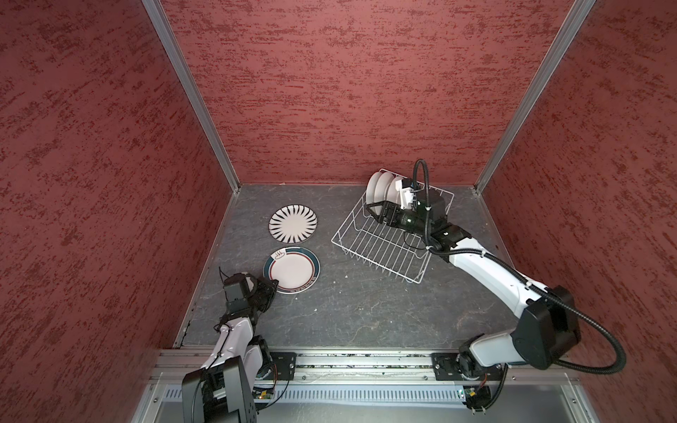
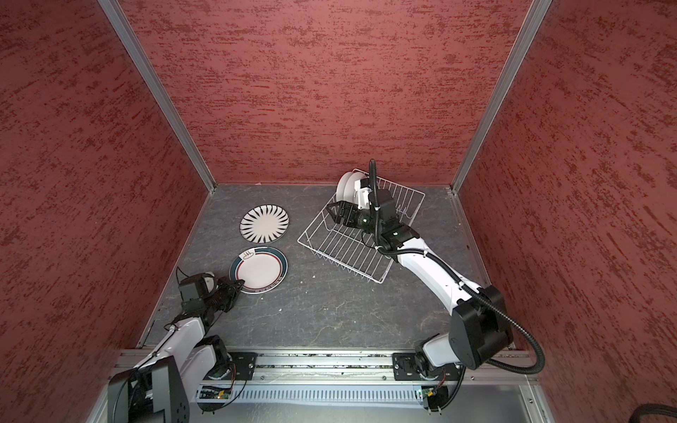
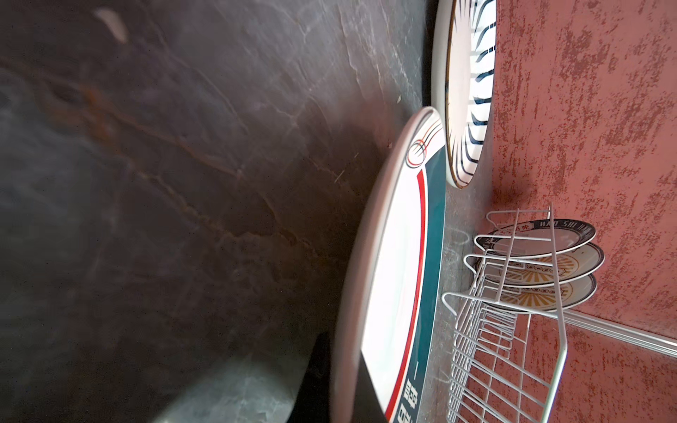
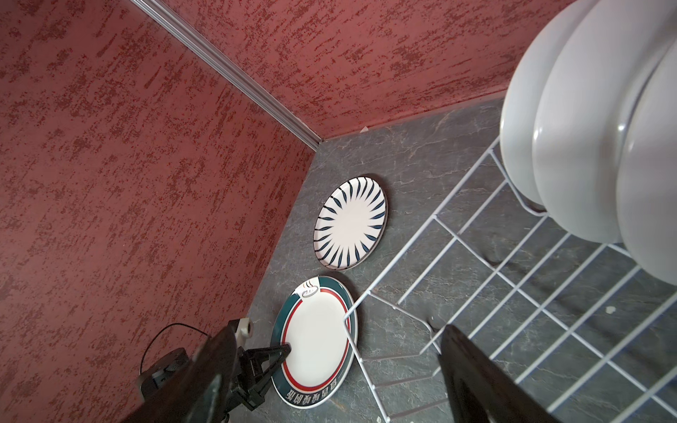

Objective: Unload the plates from the dish rack
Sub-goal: 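Release the green-rimmed plate with the left gripper while the right moves over the rack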

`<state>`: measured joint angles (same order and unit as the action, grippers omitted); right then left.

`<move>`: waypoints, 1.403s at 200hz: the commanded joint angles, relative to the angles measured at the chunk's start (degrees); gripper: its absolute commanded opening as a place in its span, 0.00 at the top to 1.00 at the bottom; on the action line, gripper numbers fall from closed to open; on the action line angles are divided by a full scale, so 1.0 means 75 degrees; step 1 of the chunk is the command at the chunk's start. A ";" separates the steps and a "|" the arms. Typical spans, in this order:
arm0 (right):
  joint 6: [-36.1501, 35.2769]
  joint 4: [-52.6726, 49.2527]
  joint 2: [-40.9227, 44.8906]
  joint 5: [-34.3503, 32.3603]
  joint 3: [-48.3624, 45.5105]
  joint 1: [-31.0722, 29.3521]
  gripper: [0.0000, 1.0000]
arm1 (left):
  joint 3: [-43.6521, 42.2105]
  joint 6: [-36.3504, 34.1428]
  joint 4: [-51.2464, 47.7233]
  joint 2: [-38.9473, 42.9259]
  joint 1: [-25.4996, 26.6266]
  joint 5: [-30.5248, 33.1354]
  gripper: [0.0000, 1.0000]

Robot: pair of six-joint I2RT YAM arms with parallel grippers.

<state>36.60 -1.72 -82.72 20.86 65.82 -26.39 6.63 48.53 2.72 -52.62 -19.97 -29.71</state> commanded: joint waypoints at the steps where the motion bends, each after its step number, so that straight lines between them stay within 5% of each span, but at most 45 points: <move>1: -0.0133 -0.0080 0.0092 -0.0269 -0.0115 0.0050 0.12 | -0.0030 -0.0196 0.0455 -0.0031 -0.0182 -0.0144 1.00; 57: -0.0234 -0.0277 0.0247 -0.0543 -0.0105 0.0060 0.12 | -0.0035 -0.0191 0.0655 -0.0331 -0.0314 -0.0352 0.92; 87: -0.0248 -0.0288 0.0270 -0.0653 -0.0127 0.0072 0.13 | -0.0068 -0.0191 0.0681 -0.0286 -0.0326 -0.0327 0.66; 115: -0.0239 -0.0299 0.0295 -0.0778 -0.0146 0.0074 0.12 | -0.0085 -0.0185 0.0603 -0.0192 -0.0336 -0.0298 0.56; 146: -0.0239 -0.0332 0.0341 -0.0844 -0.0148 0.0086 0.12 | -0.0110 -0.0120 0.0484 -0.0024 -0.0350 -0.0204 0.32; 219: -0.0134 -0.0357 0.0372 -0.0953 -0.0210 0.0191 0.12 | -0.0047 -0.0217 -0.0123 0.0560 -0.0344 0.0525 0.12; 280: -0.0181 -0.0488 0.0377 -0.1160 -0.0175 0.0226 0.12 | 0.0180 -0.0617 -0.1497 0.1910 -0.0120 0.2057 0.05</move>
<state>35.55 -4.71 -81.47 14.24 64.66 -25.23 6.55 46.61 -2.83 -41.93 -21.54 -20.34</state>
